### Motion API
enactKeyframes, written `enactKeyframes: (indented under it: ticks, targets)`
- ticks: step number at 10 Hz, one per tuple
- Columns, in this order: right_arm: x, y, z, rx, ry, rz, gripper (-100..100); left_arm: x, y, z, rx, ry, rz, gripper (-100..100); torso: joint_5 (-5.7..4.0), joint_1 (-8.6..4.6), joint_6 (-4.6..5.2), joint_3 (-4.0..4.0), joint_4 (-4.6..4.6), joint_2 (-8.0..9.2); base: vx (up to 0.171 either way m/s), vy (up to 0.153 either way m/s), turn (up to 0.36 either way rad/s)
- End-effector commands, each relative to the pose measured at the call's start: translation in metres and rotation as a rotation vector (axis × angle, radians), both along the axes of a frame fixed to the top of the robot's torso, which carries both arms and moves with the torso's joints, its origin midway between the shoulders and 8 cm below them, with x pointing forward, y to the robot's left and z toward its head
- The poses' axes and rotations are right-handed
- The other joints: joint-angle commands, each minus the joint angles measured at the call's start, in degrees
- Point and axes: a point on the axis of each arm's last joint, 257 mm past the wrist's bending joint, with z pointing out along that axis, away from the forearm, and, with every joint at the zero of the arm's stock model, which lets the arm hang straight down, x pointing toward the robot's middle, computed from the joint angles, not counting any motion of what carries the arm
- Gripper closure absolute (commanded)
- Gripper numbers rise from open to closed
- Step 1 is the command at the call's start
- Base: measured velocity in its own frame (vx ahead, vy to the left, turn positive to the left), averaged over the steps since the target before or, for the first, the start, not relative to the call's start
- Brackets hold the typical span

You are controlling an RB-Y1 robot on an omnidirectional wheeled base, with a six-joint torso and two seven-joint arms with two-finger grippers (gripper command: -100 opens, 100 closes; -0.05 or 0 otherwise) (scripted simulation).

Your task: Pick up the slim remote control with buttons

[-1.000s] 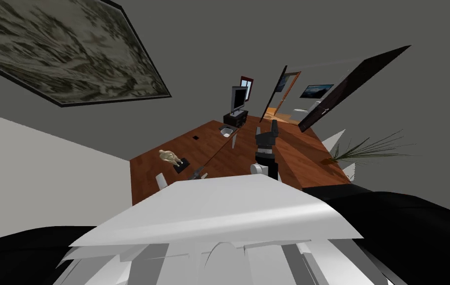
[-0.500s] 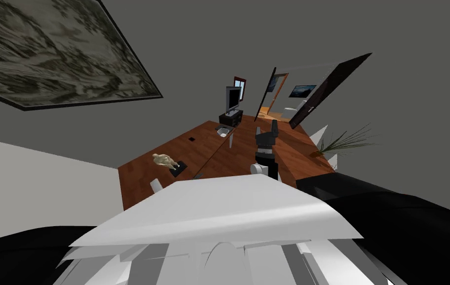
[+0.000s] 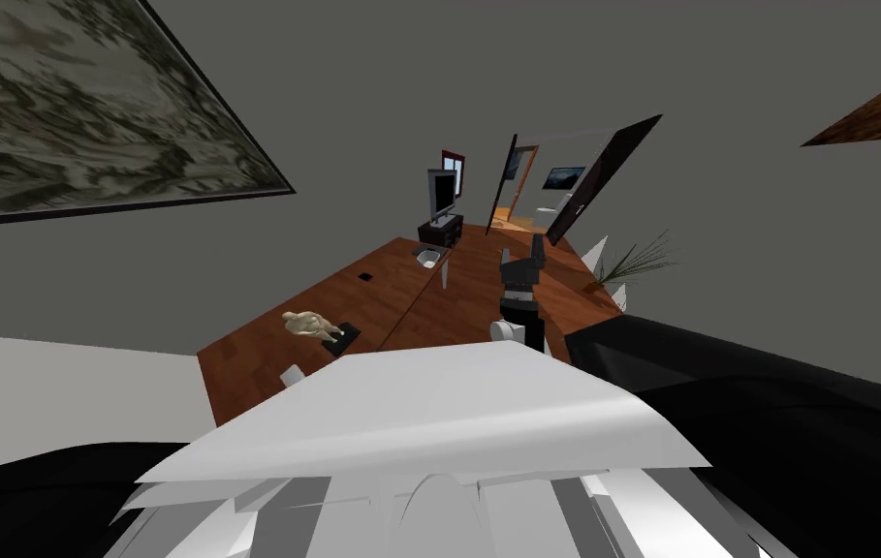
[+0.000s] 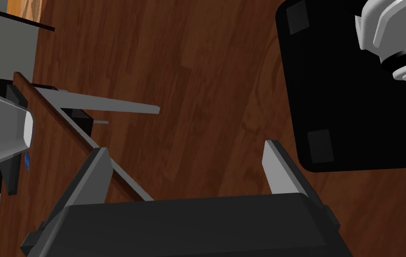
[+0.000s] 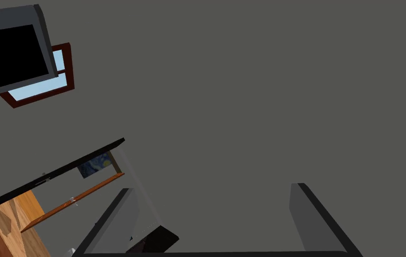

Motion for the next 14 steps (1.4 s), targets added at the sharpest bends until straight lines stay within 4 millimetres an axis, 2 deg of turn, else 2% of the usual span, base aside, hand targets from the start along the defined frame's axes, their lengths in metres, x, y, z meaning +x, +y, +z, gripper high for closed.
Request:
enactKeyframes:
  ticks: [1,2,3,4,5,6,7,8,9,10,11,12,13,14]
  targets:
    - [0.0,0.0,0.0,0.0,0.0,0.0,0,-0.032,0.026,-0.019,0.047,0.107,0.005,-100,0.0,0.0,0.0,0.0,0.0,0.0,-0.033,0.03,-0.291]
    - [0.0,0.0,0.0,0.0,0.0,0.0,0,-0.032,0.029,-0.019,0.046,0.12,0.011,-100,-0.01,-0.01,0.01,0.01,0.0,0.03,-0.028,0.035,-0.143]
    - [0.0,0.0,0.0,0.0,0.0,0.0,0,-0.059,0.053,-0.034,0.092,0.201,0.011,-100,0.0,0.0,-0.03,0.01,0.0,0.01,-0.034,0.038,-0.289]
    - [0.0,0.0,0.0,0.0,0.0,0.0,0,-0.06,0.055,-0.034,0.09,0.21,0.02,-100,-0.01,0.01,0.02,0.02,0.0,0.03,-0.038,0.036,-0.134]
    - [0.0,0.0,0.0,0.0,0.0,0.0,0,-0.083,0.075,-0.043,0.127,0.278,0.017,-100,0.0,0.01,-0.04,0.02,0.01,0.04,-0.038,0.032,-0.257]
    - [0.0,0.0,0.0,0.0,0.0,0.0,0,-0.086,0.081,-0.046,0.135,0.293,0.03,-100,-0.01,0.01,0.01,0.02,0.01,0.04,-0.031,0.035,-0.131]
    - [0.0,0.0,0.0,0.0,0.0,0.0,0,-0.108,0.104,-0.053,0.175,0.361,0.037,-100,0.01,0.01,-0.04,0.01,0.01,0.01,-0.035,0.032,-0.249]
    - [0.0,0.0,0.0,0.0,0.0,0.0,0,-0.111,0.111,-0.056,0.188,0.371,0.045,-100,0.0,0.01,0.01,0.01,0.0,0.01,-0.036,0.031,-0.135]
    - [0.0,0.0,0.0,0.0,0.0,0.0,0,-0.131,0.134,-0.06,0.229,0.435,0.057,-100,0.0,0.0,-0.05,0.01,0.0,0.02,-0.041,0.03,-0.226]
    - [0.0,0.0,0.0,0.0,0.0,0.0,0,-0.134,0.14,-0.062,0.24,0.44,0.061,-100,-0.01,0.01,0.0,0.02,0.01,0.03,-0.037,0.03,-0.13]
    - [0.0,0.0,0.0,0.0,0.0,0.0,0,-0.151,0.163,-0.064,0.28,0.494,0.074,-100,0.01,0.0,-0.04,0.01,0.01,0.02,-0.043,0.033,-0.239]
    - [0.0,0.0,0.0,0.0,0.0,0.0,0,-0.154,0.169,-0.066,0.293,0.5,0.079,-100,0.0,0.02,0.0,0.01,0.01,0.02,-0.029,0.033,-0.122]
    - [0.0,0.0,0.0,0.0,0.0,0.0,0,-0.168,0.191,-0.067,0.334,0.546,0.094,-100,0.01,0.01,-0.05,0.0,0.0,-0.01,-0.027,0.039,-0.172]
    - [0.0,0.0,0.0,0.0,0.0,0.0,0,-0.17,0.197,-0.068,0.345,0.551,0.098,-100,0.01,0.04,-0.02,-0.01,0.0,-0.03,-0.025,0.037,-0.144]
